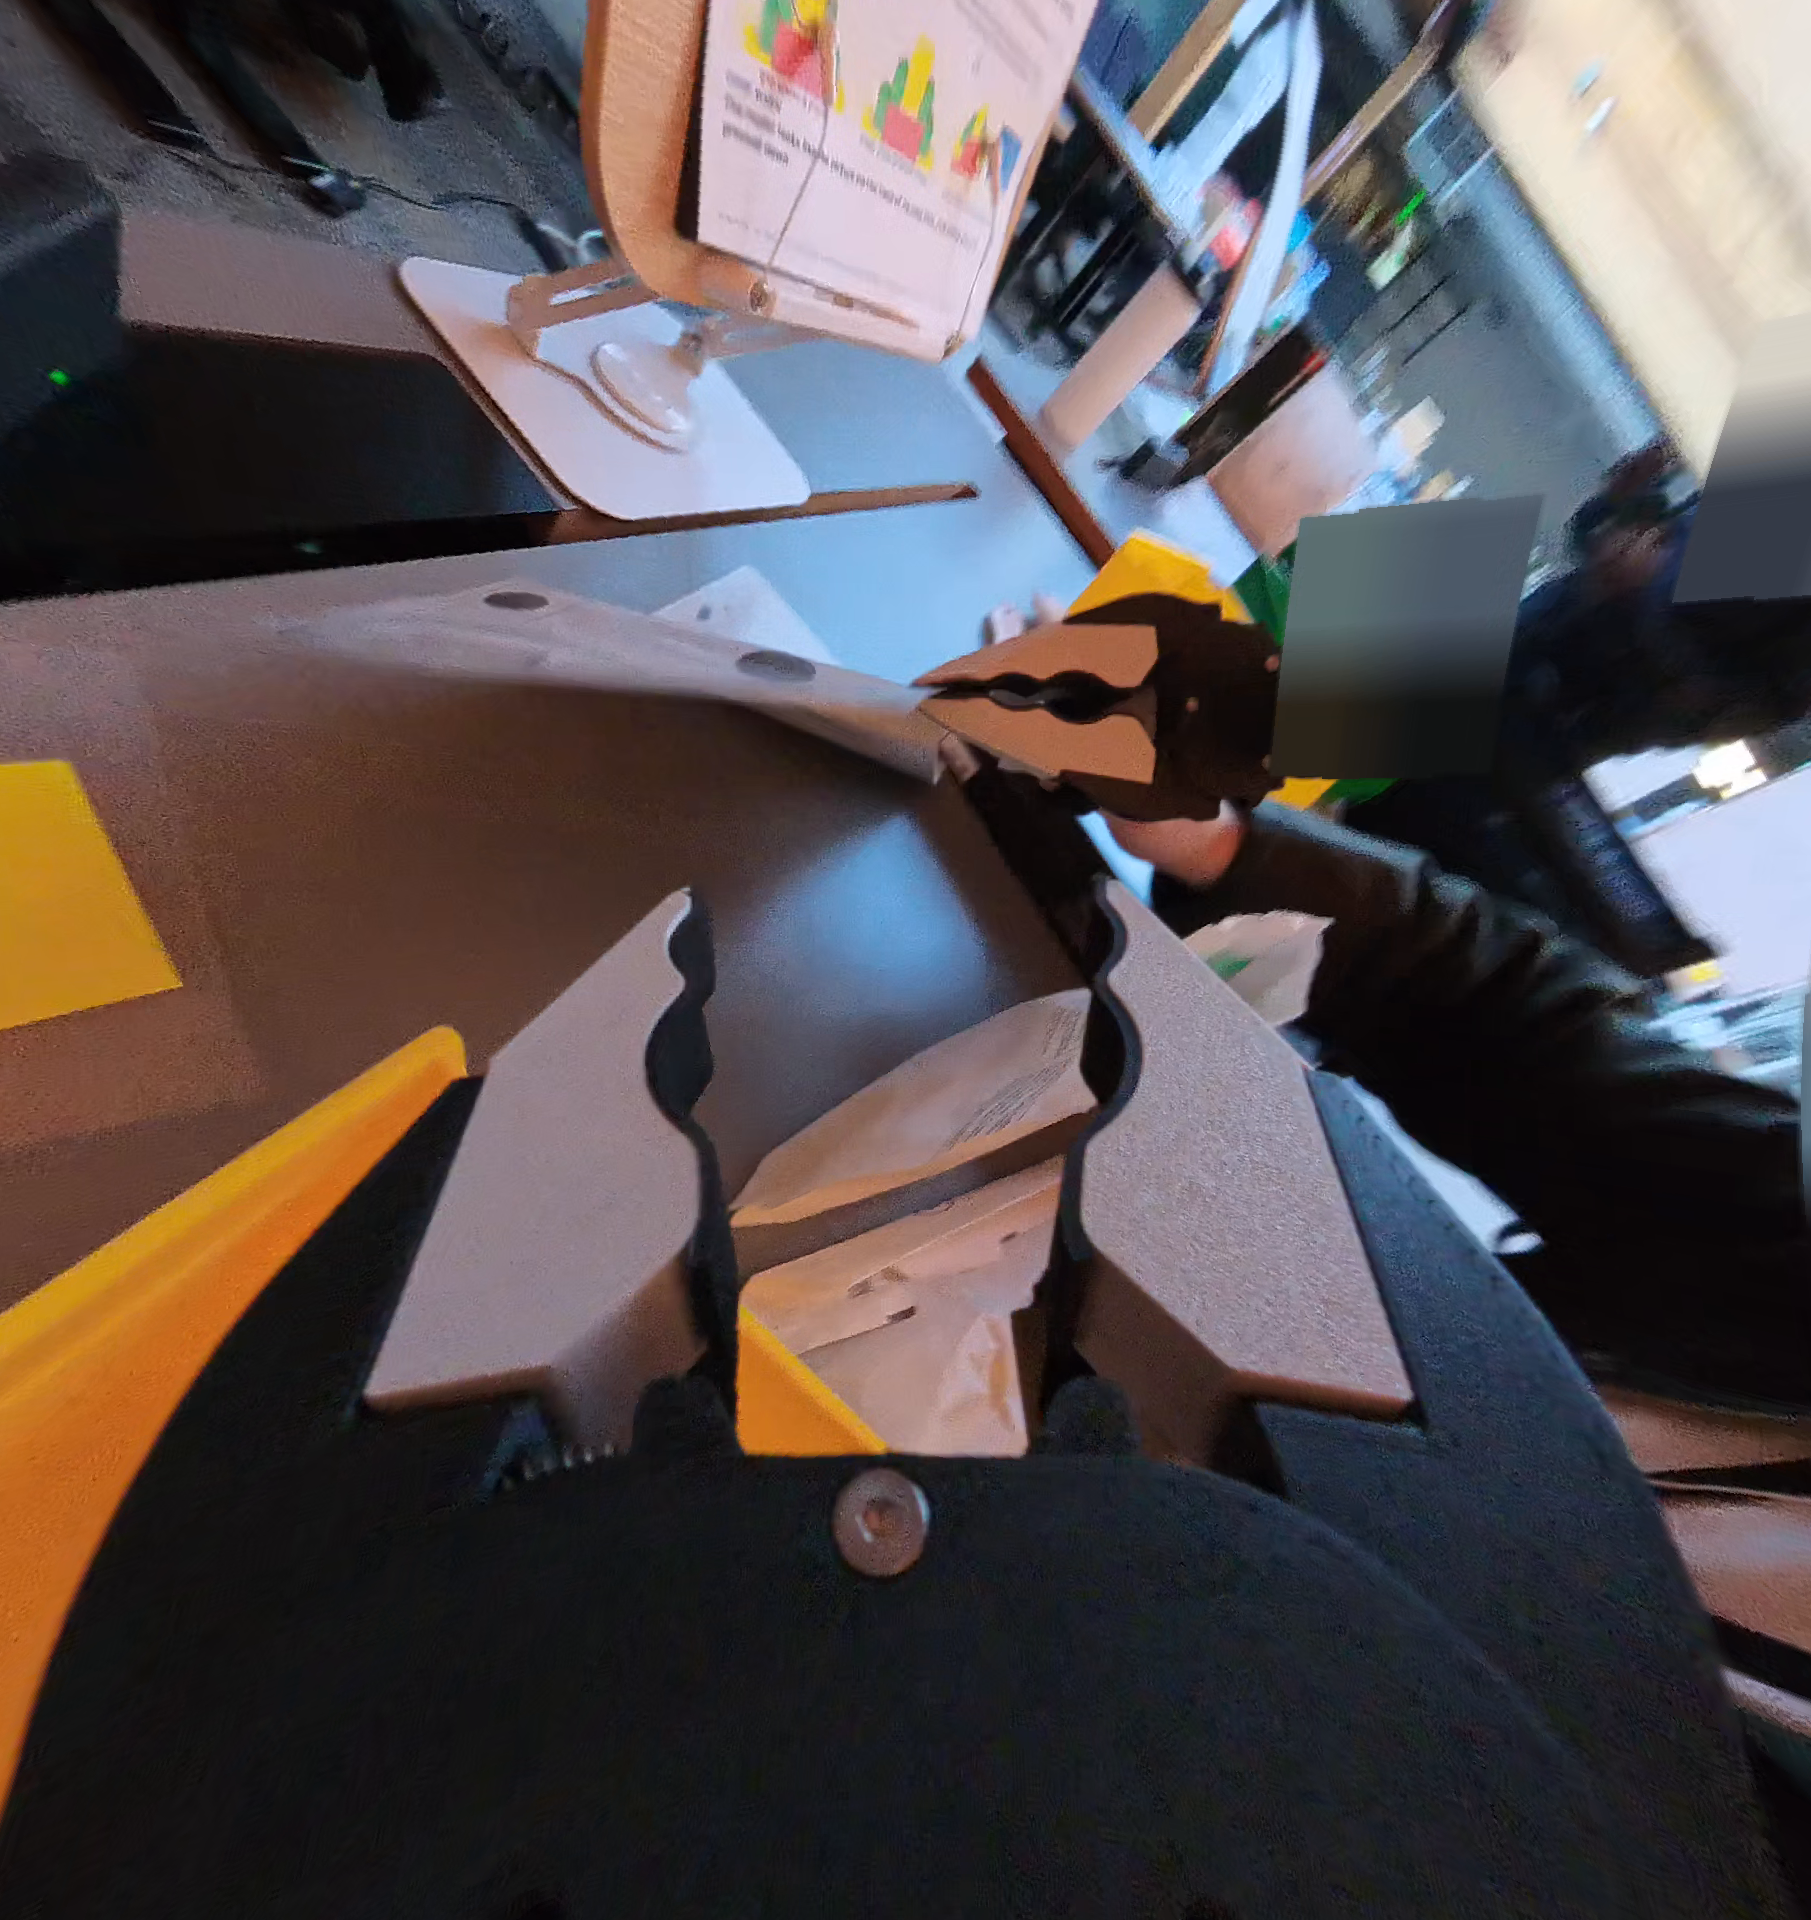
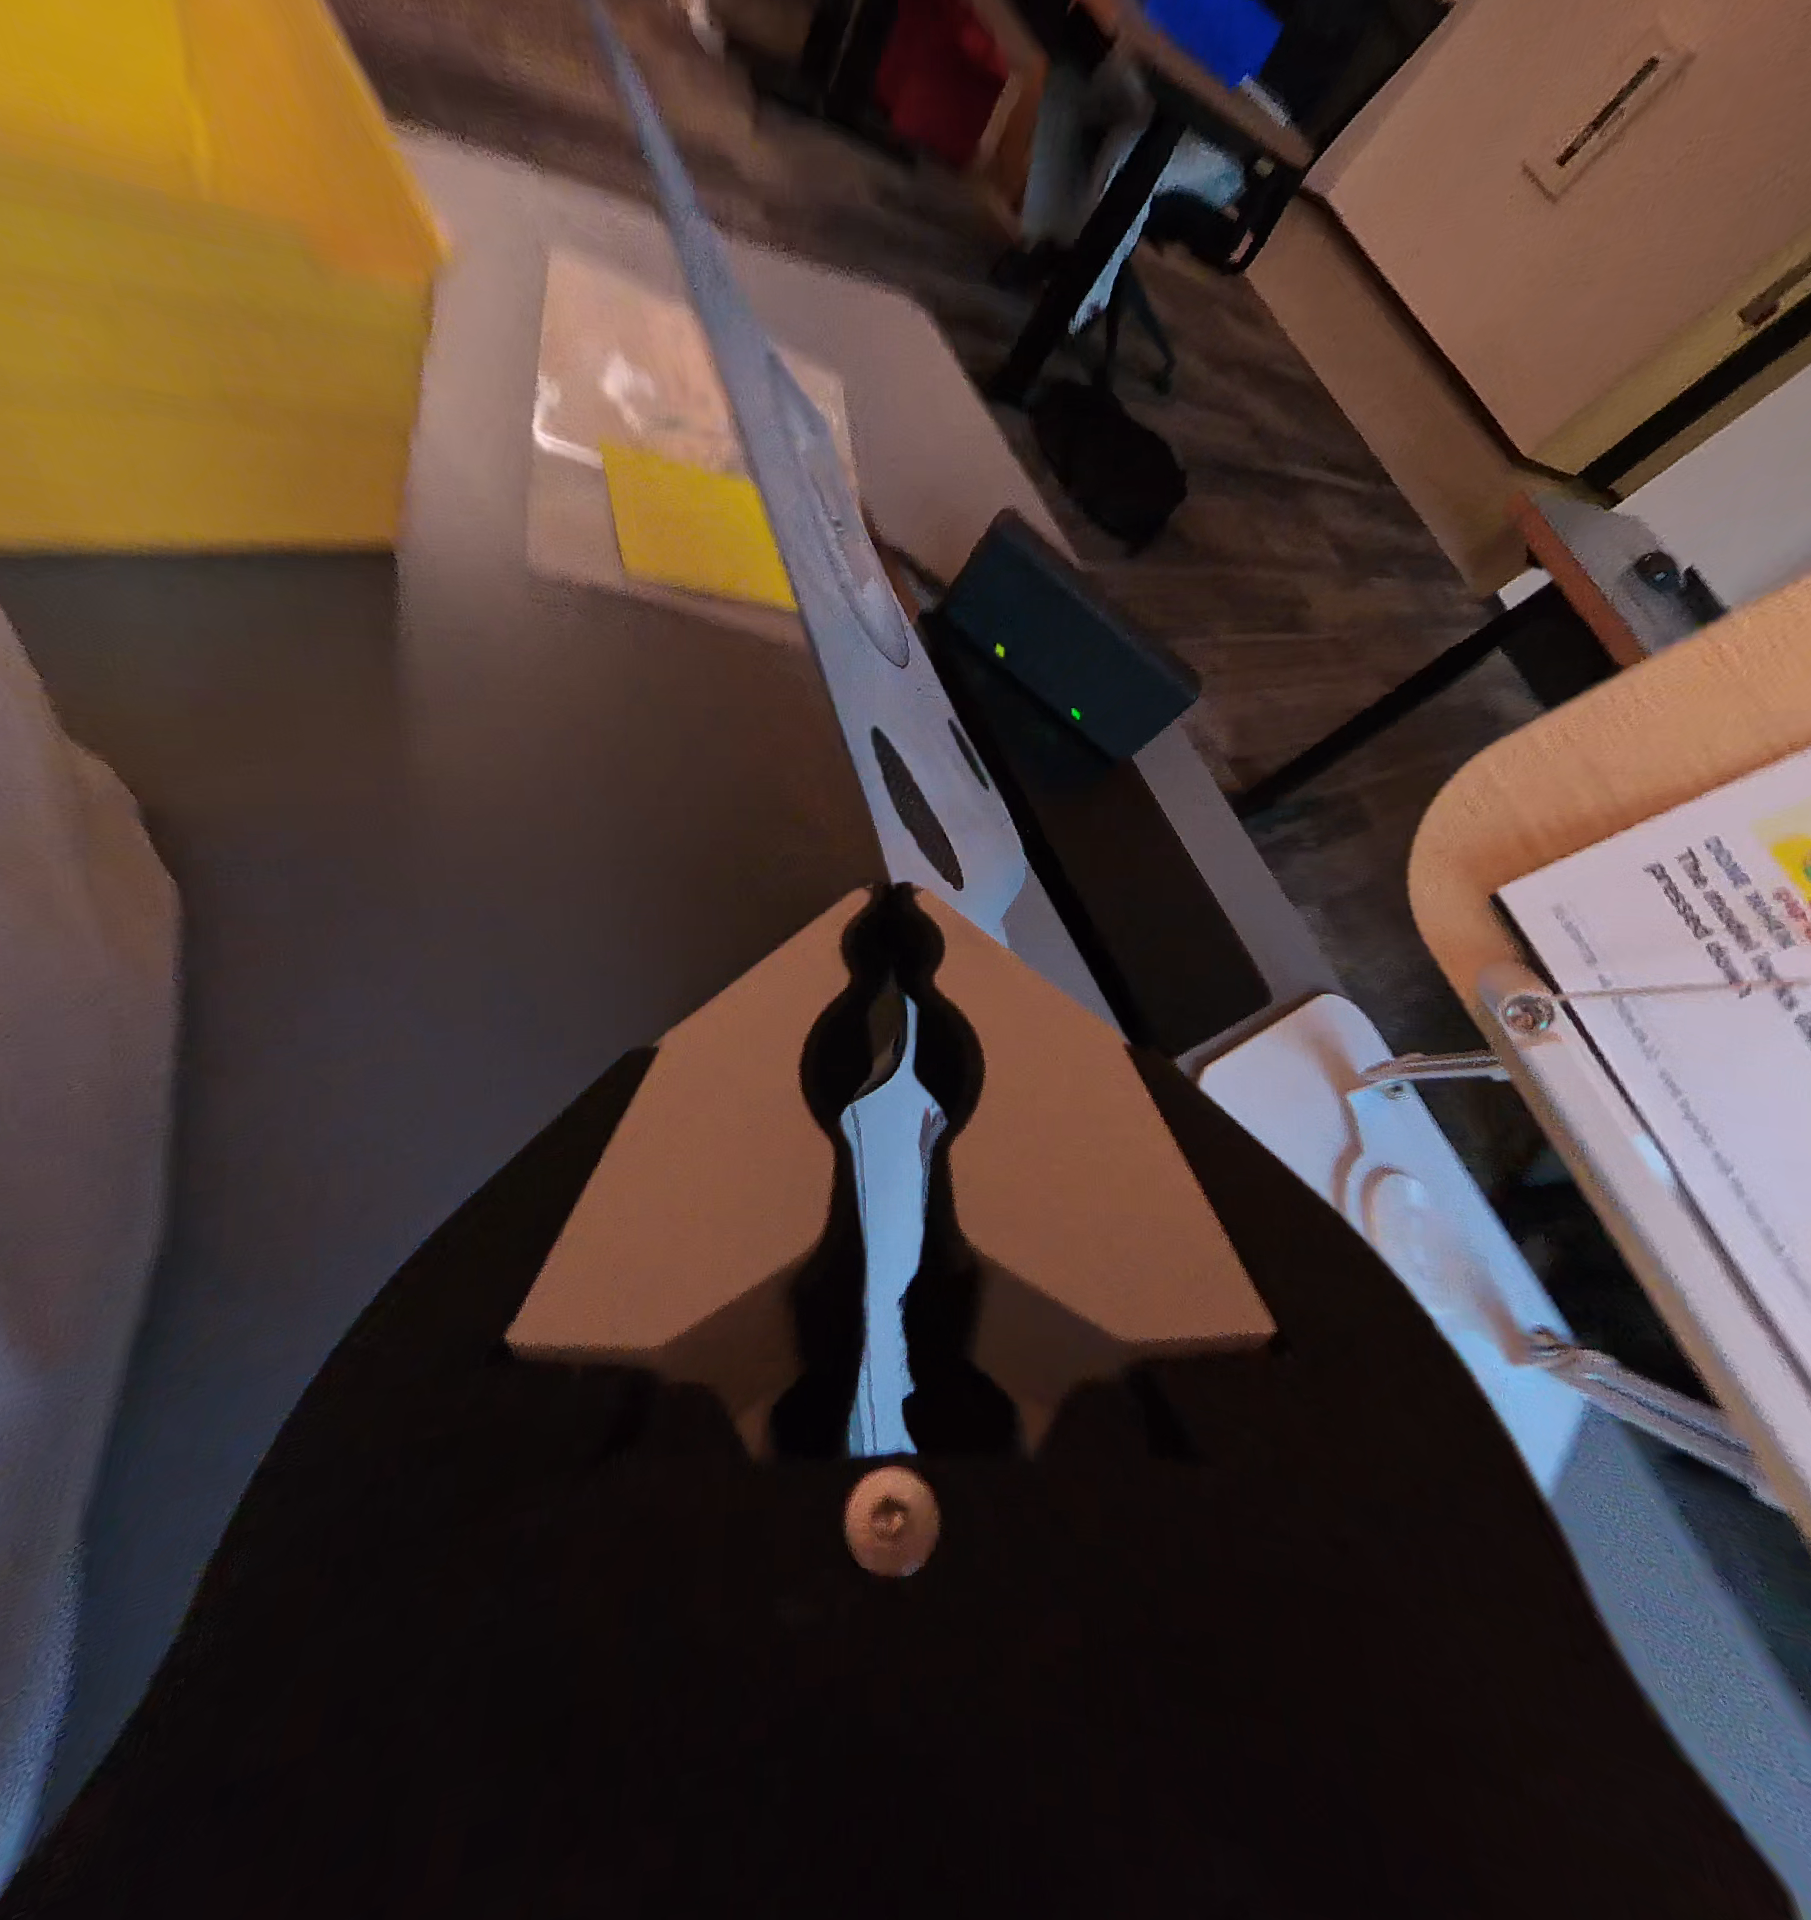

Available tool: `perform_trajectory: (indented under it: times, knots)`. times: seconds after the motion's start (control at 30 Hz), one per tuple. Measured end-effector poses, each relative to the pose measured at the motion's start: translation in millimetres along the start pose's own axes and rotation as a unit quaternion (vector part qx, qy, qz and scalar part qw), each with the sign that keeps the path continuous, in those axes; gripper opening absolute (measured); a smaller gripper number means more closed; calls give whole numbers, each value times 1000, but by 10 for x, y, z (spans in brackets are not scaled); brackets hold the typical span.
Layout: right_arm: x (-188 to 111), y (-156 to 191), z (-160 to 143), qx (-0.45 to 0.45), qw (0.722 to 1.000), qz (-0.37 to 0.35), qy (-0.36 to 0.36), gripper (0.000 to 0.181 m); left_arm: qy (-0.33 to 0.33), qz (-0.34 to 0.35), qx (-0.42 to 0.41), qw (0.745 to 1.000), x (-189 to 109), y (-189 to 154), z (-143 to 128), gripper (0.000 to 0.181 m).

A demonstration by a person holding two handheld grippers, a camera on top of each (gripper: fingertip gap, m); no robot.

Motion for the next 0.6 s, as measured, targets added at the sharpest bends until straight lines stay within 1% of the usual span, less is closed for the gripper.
perform_trajectory:
  times: [0.07, 0.13, 0.17, 0.23, 0.33, 0.37, 0.4, 0.47, 0.5, 0.6]
  knots:
    - [-121, -105, 31, 72, 997, 8, -34, 0, -13, -21, -24, 999, -6, 100, -2, 69]
    - [-240, -225, 42, 160, 984, 27, -73, 0, -5, -2, -8, 1000, 25, 112, -54, 69]
    - [-307, -289, 51, 206, 972, 43, -100, 0, 10, 5, -3, 1000, 64, 84, -91, 70]
    - [-443, -400, 85, 290, 940, 78, -161, 0, 29, -4, -16, 999, 171, -8, -144, 71]
    - [-571, -490, 152, 379, 889, 125, -225, 0, 10, -49, -77, 996, 327, -166, -140, 69]
    - [-591, -501, 180, 404, 872, 138, -240, 0, 13, -56, -92, 994, 379, -213, -133, 71]
    - [-603, -505, 212, 428, 855, 152, -252, 0, 18, -56, -96, 994, 425, -255, -122, 77]
    - [-619, -514, 294, 472, 820, 177, -272, 0, 20, -33, -99, 994, 477, -315, -93, 84]
    - [-628, -525, 344, 492, 803, 188, -279, 0, 18, -38, -106, 994, 481, -355, -79, 85]
    - [-663, -581, 527, 537, 759, 213, -301, 0, -6, -88, -157, 984, 452, -446, -74, 85]
Point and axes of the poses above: each gripper's, where its closed fingertips meet, x out along the fingers, z out of its top, y = z × x across the jaws, the point moved 10 cm from there along -x, back along the fingers, and after that the axes turned 6 degrees about -x, right-handed, at the moved point
